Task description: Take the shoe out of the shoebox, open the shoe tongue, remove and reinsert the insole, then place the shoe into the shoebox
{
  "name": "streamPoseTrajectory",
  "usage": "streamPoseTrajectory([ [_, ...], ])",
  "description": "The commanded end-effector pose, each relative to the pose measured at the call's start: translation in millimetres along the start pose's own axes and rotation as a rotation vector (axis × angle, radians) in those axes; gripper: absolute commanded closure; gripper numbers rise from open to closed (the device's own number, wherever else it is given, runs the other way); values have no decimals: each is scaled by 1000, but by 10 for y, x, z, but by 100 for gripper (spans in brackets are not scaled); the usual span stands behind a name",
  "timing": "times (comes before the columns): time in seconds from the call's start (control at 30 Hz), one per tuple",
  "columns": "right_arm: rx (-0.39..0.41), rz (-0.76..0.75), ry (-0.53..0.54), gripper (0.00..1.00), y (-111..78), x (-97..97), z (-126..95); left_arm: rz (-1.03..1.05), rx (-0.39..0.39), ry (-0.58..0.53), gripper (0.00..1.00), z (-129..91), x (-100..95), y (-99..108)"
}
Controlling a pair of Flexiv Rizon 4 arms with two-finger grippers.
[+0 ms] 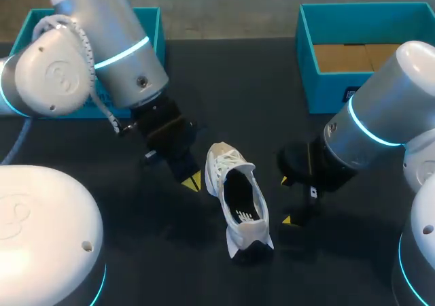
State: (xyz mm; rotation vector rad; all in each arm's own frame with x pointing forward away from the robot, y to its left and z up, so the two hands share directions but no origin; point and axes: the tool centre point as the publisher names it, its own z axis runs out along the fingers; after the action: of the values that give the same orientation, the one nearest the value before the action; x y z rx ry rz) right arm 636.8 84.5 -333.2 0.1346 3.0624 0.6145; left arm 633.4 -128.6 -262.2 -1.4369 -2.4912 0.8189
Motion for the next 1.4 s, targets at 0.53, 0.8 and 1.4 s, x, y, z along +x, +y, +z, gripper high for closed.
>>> streamPoseTrajectory([
  [0.53,38,-115,13,0,-641,-243,-463,209,-173,185,100,467,-281,-155],
  [0.8,46,-130,30,0,-927,-380,-565,257,-209,245,100,669,-458,-112],
  [1.4,27,-121,34,0,-1102,-454,-611,386,-245,406,100,1069,-650,29],
])
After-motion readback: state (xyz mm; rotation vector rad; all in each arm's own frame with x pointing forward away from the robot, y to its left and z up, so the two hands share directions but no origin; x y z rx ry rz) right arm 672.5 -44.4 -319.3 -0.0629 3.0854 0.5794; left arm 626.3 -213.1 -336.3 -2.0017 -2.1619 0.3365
